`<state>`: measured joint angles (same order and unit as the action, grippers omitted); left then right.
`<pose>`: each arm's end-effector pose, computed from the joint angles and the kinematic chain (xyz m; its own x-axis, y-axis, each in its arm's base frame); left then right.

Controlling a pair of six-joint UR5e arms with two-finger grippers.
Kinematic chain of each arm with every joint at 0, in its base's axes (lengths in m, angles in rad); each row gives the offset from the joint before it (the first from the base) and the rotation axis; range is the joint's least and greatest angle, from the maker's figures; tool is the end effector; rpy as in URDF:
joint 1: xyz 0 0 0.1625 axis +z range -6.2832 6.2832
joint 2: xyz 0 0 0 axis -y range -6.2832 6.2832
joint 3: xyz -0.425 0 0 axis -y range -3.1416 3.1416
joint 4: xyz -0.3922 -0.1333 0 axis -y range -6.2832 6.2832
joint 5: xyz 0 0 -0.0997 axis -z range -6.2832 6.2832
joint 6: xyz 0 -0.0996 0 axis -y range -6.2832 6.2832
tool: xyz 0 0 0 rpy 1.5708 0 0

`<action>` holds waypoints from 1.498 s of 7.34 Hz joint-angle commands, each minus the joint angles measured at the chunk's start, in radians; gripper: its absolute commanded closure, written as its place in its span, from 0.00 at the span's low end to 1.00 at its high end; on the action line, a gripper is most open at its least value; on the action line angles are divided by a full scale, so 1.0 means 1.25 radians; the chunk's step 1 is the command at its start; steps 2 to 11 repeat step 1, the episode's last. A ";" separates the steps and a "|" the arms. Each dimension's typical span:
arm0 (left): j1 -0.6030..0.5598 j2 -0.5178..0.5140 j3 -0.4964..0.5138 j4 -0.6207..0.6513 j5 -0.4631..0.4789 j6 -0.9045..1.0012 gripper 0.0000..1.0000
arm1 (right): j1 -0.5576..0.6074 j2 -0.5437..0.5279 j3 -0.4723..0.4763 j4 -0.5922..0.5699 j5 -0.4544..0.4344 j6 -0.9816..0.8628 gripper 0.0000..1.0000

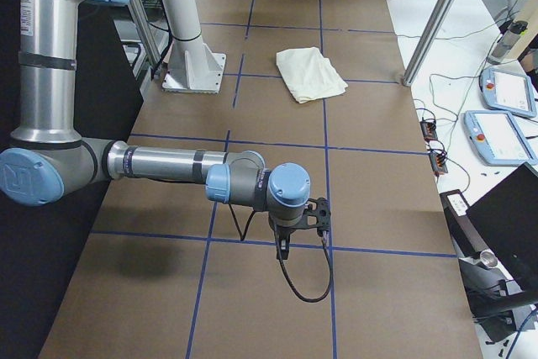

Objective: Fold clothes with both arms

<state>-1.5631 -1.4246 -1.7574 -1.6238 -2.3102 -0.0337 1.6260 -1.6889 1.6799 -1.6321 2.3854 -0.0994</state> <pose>-0.0628 -0.4366 0.6311 0.7382 0.0350 -0.6737 0.0172 0.9974 0.0706 0.0849 -0.4327 0.6632 0.6844 -0.0104 0.7290 0.0129 0.9999 0.0021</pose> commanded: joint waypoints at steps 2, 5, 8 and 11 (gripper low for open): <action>0.000 0.000 0.001 0.001 0.000 0.000 0.00 | 0.000 0.000 0.001 0.000 0.000 0.000 0.00; 0.000 0.000 0.001 0.001 0.000 0.000 0.00 | 0.000 0.000 0.001 0.000 0.000 0.000 0.00; 0.000 0.000 0.001 0.001 0.000 0.000 0.00 | 0.000 0.000 0.001 0.000 0.000 0.000 0.00; 0.000 0.000 0.001 0.001 0.000 0.000 0.00 | 0.000 0.000 0.001 0.000 0.000 0.000 0.00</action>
